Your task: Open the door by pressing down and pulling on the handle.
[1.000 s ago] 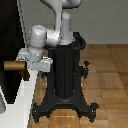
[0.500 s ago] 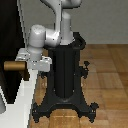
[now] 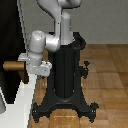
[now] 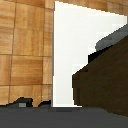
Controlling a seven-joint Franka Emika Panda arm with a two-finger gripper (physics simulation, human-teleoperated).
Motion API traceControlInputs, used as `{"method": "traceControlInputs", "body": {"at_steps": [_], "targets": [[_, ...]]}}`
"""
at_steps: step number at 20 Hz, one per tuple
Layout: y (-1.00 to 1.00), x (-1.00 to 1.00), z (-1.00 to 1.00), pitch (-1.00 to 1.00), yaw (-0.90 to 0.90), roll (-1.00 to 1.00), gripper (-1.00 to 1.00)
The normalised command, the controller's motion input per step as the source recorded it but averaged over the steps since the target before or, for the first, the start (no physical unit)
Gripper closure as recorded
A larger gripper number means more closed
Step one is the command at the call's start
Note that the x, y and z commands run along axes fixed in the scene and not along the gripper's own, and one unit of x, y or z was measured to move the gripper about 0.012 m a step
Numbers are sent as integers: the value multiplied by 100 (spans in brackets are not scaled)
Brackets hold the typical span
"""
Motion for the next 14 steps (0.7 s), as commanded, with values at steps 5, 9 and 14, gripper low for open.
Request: {"method": "traceControlInputs", "body": {"at_steps": [5, 9, 14], "targets": [[20, 0, 0, 0, 0, 0, -100], [75, 0, 0, 0, 0, 0, -100], [100, 0, 0, 0, 0, 0, -100]]}}
